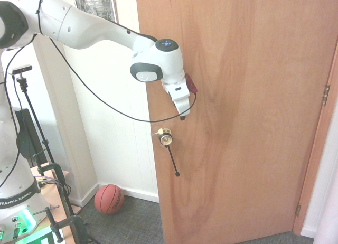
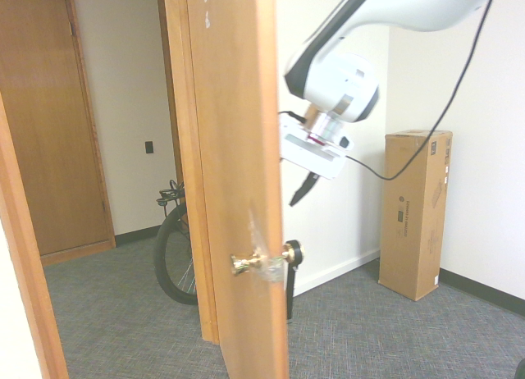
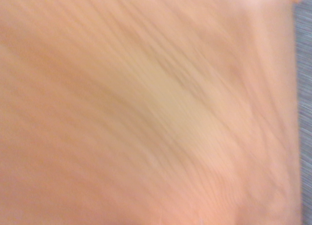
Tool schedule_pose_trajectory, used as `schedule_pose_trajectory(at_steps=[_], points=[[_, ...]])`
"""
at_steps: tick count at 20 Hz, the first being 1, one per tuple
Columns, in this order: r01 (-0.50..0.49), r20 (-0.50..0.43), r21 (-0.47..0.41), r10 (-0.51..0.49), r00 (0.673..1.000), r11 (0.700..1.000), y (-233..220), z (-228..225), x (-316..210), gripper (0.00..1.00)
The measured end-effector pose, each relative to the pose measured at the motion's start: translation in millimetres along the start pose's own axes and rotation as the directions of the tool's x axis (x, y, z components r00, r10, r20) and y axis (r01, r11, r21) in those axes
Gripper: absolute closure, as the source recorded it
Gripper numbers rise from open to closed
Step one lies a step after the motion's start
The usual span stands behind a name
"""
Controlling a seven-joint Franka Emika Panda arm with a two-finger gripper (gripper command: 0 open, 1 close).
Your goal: Close the door
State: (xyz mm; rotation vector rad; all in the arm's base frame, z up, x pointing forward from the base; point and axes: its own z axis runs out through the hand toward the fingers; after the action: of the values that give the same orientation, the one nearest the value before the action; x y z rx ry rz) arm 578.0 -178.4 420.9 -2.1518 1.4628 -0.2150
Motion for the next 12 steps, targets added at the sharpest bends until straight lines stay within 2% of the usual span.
schedule_pose_trajectory(at_steps=[3, 8, 12], points=[[0.042, 0.002, 0.004, -0.042, 0.999, 0.999, -54.8, 26.7, -20.4, 0.0], [0.096, 0.017, 0.022, -0.096, 0.995, 0.995, -151.4, 79.7, -84.4, 0.0], [0.145, 0.024, 0.024, -0.146, 0.989, 0.989, -202.6, 133.6, -136.2, 0.0]])
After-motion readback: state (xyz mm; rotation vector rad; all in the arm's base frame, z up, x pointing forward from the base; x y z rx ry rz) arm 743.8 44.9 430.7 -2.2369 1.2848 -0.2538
